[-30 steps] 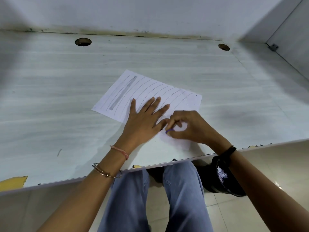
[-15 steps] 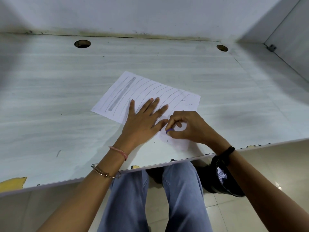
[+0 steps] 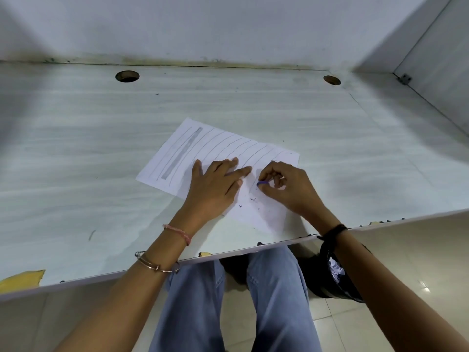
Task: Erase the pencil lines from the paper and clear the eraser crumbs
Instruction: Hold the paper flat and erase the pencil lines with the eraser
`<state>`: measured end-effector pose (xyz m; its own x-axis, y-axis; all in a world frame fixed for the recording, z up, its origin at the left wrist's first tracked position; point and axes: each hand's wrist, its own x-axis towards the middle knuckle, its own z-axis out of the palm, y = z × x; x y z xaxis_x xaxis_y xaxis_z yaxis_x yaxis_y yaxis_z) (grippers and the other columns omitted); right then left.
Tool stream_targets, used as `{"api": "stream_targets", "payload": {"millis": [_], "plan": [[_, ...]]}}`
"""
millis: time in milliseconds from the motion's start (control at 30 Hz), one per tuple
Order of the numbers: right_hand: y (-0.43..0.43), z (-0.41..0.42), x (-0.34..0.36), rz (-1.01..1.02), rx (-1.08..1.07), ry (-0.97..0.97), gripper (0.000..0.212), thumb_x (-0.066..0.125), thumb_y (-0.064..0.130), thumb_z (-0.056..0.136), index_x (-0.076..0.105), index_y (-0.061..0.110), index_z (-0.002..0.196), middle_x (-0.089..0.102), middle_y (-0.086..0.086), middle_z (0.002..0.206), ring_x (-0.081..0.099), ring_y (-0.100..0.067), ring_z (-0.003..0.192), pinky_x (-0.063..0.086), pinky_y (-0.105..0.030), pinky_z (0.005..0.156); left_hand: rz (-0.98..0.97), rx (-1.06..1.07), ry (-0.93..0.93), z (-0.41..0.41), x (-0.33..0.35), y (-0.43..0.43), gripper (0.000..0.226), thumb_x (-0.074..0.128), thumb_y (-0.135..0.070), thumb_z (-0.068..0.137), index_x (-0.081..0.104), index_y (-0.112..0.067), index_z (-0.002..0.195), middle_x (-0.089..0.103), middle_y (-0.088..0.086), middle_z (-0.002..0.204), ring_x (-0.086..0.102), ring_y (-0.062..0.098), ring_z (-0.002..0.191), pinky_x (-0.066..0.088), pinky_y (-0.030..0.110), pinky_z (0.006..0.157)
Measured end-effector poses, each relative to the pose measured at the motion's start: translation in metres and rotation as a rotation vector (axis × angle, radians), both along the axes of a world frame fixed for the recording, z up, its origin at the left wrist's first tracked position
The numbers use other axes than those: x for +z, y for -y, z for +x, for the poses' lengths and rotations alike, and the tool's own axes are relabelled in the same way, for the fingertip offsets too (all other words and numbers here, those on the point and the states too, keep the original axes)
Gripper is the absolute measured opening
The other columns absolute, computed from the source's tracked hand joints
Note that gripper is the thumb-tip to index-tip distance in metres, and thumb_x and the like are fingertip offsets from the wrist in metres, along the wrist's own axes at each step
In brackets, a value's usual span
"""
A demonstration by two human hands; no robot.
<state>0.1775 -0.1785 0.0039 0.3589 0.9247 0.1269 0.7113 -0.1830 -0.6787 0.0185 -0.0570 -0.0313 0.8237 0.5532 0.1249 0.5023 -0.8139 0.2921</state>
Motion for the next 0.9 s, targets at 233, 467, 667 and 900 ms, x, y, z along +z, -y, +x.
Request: {"api": "stream_targets", "payload": {"millis": [233, 467, 667, 900], "plan": [[0.005, -0.013, 0.0, 0.012, 0.007, 0.107, 0.011, 0.071, 0.009, 0.077, 0.068, 0.017, 0.084, 0.061, 0.016, 0.078, 0.052, 0.004, 0.072, 0.038, -0.005, 0.066, 0.182, 0.039, 0.167, 0.013, -0.009, 0.002, 0.035, 0.038, -0.031, 0.097, 0.065, -0.029, 0.119, 0.057, 0.009, 0.119, 0.05, 0.031, 0.116, 0.041, 0.056, 0.085], [-0.001, -0.029, 0.004, 0.007, 0.106, 0.121, 0.01, 0.075, 0.008, 0.071, 0.07, 0.017, 0.074, 0.061, 0.015, 0.067, 0.05, -0.006, 0.065, 0.036, -0.011, 0.062, 0.1, 0.032, -0.126, 0.016, -0.012, 0.002, 0.051, 0.007, -0.043, 0.103, 0.002, -0.042, 0.153, -0.005, 0.0, 0.164, -0.009, 0.023, 0.15, -0.007, 0.066, 0.111], [-0.01, -0.019, 0.012, 0.009, 0.007, 0.072, 0.01, 0.074, 0.005, 0.072, 0.071, 0.014, 0.074, 0.06, 0.017, 0.065, 0.051, 0.004, 0.065, 0.037, -0.007, 0.062, 0.113, 0.037, -0.138, 0.018, -0.012, 0.003, 0.051, 0.008, -0.043, 0.103, -0.003, -0.042, 0.153, -0.009, -0.001, 0.164, -0.011, 0.024, 0.15, -0.01, 0.066, 0.111], [-0.012, -0.013, 0.019, -0.058, 0.083, 0.1, 0.007, 0.075, 0.005, 0.073, 0.072, 0.011, 0.075, 0.064, 0.013, 0.067, 0.054, 0.008, 0.064, 0.035, -0.007, 0.06, 0.098, 0.026, -0.149, 0.017, -0.009, 0.003, 0.051, 0.007, -0.043, 0.103, -0.003, -0.042, 0.153, -0.01, 0.0, 0.164, -0.012, 0.024, 0.15, -0.011, 0.066, 0.11]]}}
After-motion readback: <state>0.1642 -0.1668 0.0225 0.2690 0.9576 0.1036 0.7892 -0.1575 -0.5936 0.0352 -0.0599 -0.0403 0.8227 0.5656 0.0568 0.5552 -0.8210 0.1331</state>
